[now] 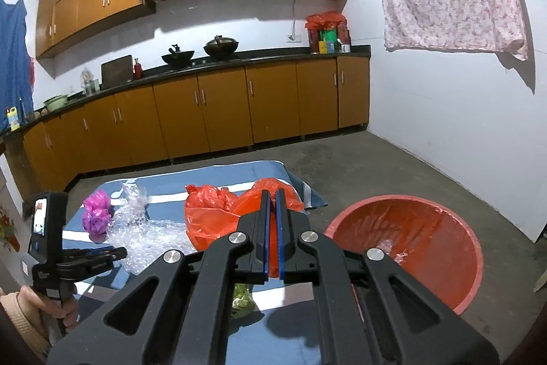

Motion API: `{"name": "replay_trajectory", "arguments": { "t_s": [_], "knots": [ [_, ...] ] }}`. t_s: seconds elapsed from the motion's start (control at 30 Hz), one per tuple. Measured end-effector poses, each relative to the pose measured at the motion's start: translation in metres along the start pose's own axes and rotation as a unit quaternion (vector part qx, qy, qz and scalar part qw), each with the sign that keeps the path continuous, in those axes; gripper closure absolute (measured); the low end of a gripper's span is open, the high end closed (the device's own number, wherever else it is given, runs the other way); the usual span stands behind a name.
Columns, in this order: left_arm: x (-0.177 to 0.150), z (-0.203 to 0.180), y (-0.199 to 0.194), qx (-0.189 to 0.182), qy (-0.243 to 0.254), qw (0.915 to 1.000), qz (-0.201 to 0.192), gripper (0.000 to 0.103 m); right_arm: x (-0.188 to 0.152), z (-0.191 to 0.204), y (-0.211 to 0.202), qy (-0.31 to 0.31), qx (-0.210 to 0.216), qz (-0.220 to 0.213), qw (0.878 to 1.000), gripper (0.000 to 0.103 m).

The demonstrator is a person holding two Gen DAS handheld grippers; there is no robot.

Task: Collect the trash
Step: 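Grasp a red bag with the right tool while the left tool grasps the bubble wrap, then carry the red bag and bubble wrap over the wastebasket and open both tools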

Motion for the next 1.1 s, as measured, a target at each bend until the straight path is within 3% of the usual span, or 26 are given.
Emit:
{"name": "replay_trajectory", "arguments": {
  "t_s": [0.07, 0.3, 0.6, 1.1],
  "knots": [
    [-0.001, -0.002, -0.007, -0.002, 0.008, 0.9999, -0.01, 0.101, 0.001, -0.002, -0.001, 0.001, -0.001, -0.001, 1.0, 0.099],
    [0.003, -0.013, -0.043, 0.004, 0.043, 0.9977, -0.053, 0.101, 0.003, -0.005, -0.01, 0.004, -0.005, -0.007, 1.0, 0.099],
    [0.023, -0.008, -0.093, 0.005, 0.038, 0.9935, -0.107, 0.101, 0.008, -0.008, -0.022, 0.001, -0.009, -0.017, 1.0, 0.099],
    [0.071, -0.061, -0.146, -0.029, 0.09, 0.9788, -0.182, 0.101, 0.02, -0.022, -0.036, 0.002, -0.023, -0.033, 0.999, 0.099]
  ]
}}
Point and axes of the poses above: each gripper's, at about its wrist camera, not at the fingertips, and y roughly the way its jaws point, z to its left, x to its top, the point moved 3 cm from there along y, roughly the way its jaws point, and after that the axes turned 14 degrees about y, right-handed, at the moved point
